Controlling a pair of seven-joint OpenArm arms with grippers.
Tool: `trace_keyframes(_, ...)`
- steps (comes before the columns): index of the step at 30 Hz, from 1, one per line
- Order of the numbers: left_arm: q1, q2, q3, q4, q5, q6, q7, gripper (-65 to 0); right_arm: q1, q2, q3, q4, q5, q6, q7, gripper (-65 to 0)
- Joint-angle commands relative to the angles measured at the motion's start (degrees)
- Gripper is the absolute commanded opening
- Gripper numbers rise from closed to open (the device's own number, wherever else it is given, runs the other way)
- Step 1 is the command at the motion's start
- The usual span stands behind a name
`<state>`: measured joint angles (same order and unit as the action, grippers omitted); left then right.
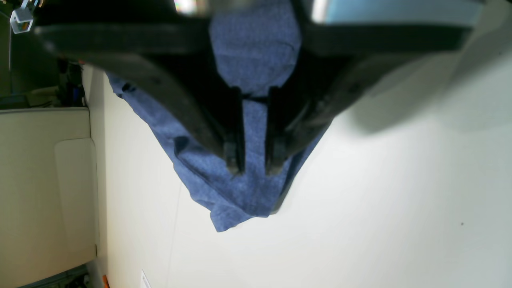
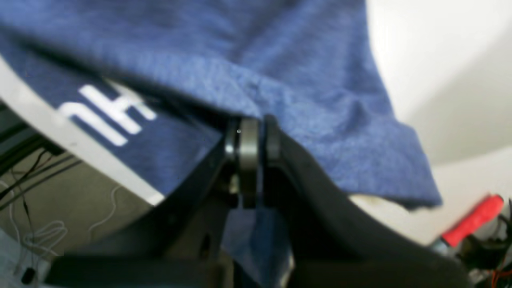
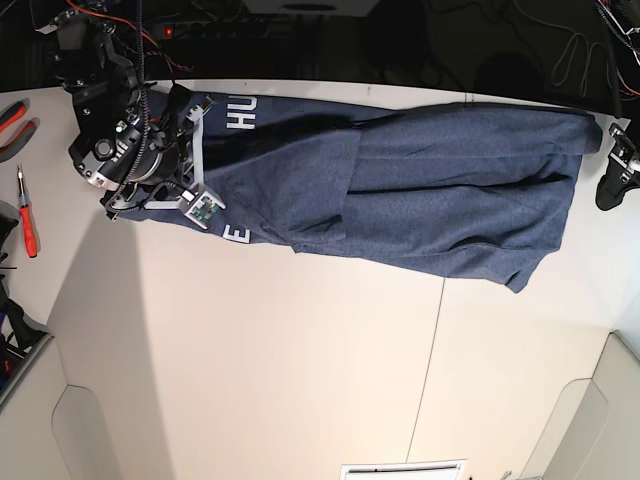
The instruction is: Layout the t-shirt on the table in an organized manner, then fold the t-shirt properly
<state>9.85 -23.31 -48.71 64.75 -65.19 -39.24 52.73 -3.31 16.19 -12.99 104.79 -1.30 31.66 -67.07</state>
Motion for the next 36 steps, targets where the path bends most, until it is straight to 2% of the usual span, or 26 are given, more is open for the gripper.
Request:
trace_keyframes(1, -0.2, -1.3, -0.3, 1.0, -1.4, -0.8, -0.6, -55.1, 0.5, 0.3, 0.9, 1.2, 0.5, -0.4, 0.0, -65.0)
trace_keyframes(5, -0.2, -1.3, -0.3, 1.0, -1.4, -0.8, -0.6, -55.1, -0.9, 0.3, 2.7, 1.3, 3.5, -0.4, -0.5, -65.0)
trace_keyframes(14, -0.2, -1.3, -0.3, 1.0, -1.5, -0.8, -0.6, -55.1, -5.0, 0.3, 2.9, 1.5, 3.2, -0.5, -0.4, -65.0)
trace_keyframes(16, -0.2, -1.3, -0.3, 1.0, -1.5, -0.8, -0.6, -55.1, -5.0, 0.3, 2.9, 1.5, 3.2, -1.6, 0.3, -65.0)
trace_keyframes(17, -0.2, -1.3, -0.3, 1.0, -1.5, -0.8, -0.6, -55.1, -5.0, 0.3, 3.0, 1.5, 3.2, -2.2, 1.2, -61.4)
trace_keyframes(19, -0.2, -1.3, -0.3, 1.0, -1.5, -0.8, -0.6, -55.1, -5.0, 0.3, 3.5, 1.5, 3.2, -3.5, 2.7, -44.1)
trace_keyframes(20, -0.2, -1.3, -0.3, 1.0, -1.5, -0.8, -0.6, -55.1, -4.9, 0.3, 3.8, 1.6, 3.2, -3.5, 2.9, -39.4)
trace_keyframes(21, -0.2, -1.3, -0.3, 1.0, -1.5, -0.8, -0.6, -55.1, -4.8, 0.3, 4.2, 1.6, 3.2, -3.5, 2.8, -38.7)
trace_keyframes(24, -0.2, -1.3, -0.3, 1.0, -1.5, -0.8, -0.6, -55.1, -4.8, 0.3, 6.1, 2.3, 3.2, -4.5, 2.8, -39.6)
trace_keyframes(25, -0.2, -1.3, -0.3, 1.0, -1.5, -0.8, -0.6, -55.1, -4.8, 0.3, 7.0, 3.0, 3.3, -5.0, 2.9, -41.8)
trace_keyframes(29, -0.2, -1.3, -0.3, 1.0, -1.5, -0.8, -0.6, -55.1, -4.8, 0.3, 11.3, 6.5, 4.5, -5.1, 5.9, -52.8)
trace_keyframes(32, -0.2, -1.3, -0.3, 1.0, -1.5, -0.8, -0.6, -55.1, -4.8, 0.0, 14.1, 9.1, 8.9, -5.1, 9.7, -65.0)
trace_keyframes(36, -0.2, -1.3, -0.3, 1.0, -1.5, -0.8, -0.6, -55.1, -4.3, -2.5, 16.5, 9.7, 14.8, -5.1, 12.2, -65.0)
